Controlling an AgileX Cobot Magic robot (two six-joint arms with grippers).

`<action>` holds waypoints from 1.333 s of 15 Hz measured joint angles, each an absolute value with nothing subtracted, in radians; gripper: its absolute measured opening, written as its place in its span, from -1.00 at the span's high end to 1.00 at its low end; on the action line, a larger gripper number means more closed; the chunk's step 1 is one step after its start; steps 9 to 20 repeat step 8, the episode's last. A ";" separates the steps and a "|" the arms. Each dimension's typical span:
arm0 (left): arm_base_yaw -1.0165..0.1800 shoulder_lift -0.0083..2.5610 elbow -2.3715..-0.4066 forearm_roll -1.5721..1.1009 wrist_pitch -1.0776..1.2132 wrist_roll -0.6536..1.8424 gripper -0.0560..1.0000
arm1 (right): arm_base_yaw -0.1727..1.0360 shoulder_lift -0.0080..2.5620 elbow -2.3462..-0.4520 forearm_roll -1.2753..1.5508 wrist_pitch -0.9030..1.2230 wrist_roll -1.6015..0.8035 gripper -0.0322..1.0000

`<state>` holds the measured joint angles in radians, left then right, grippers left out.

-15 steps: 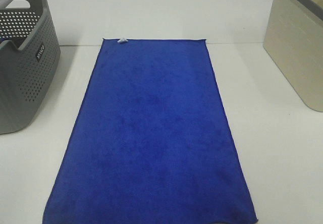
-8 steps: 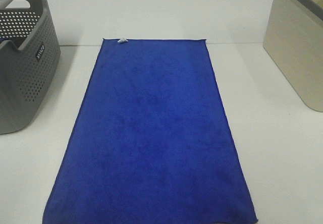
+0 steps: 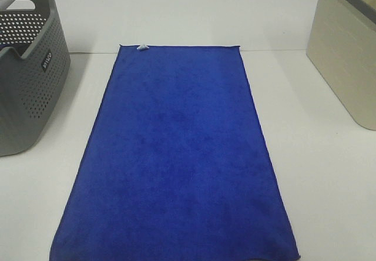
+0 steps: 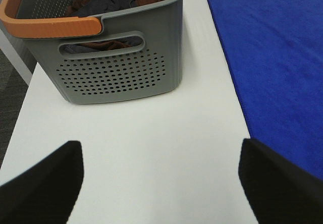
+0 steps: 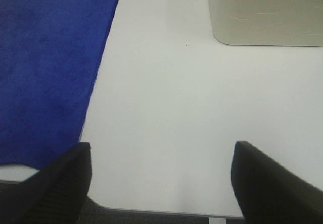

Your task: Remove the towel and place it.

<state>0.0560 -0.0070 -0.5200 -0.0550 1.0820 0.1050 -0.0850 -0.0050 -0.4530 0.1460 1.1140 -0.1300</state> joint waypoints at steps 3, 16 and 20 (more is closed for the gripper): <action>0.056 -0.007 -0.520 -0.055 1.082 0.105 -0.60 | -0.085 -0.005 -0.453 0.146 1.114 -0.130 -0.51; 0.056 -0.007 -0.520 -0.055 1.082 0.105 -0.60 | -0.085 -0.005 -0.453 0.146 1.114 -0.130 -0.51; 0.056 -0.007 -0.520 -0.055 1.082 0.105 -0.60 | -0.085 -0.005 -0.453 0.146 1.114 -0.130 -0.51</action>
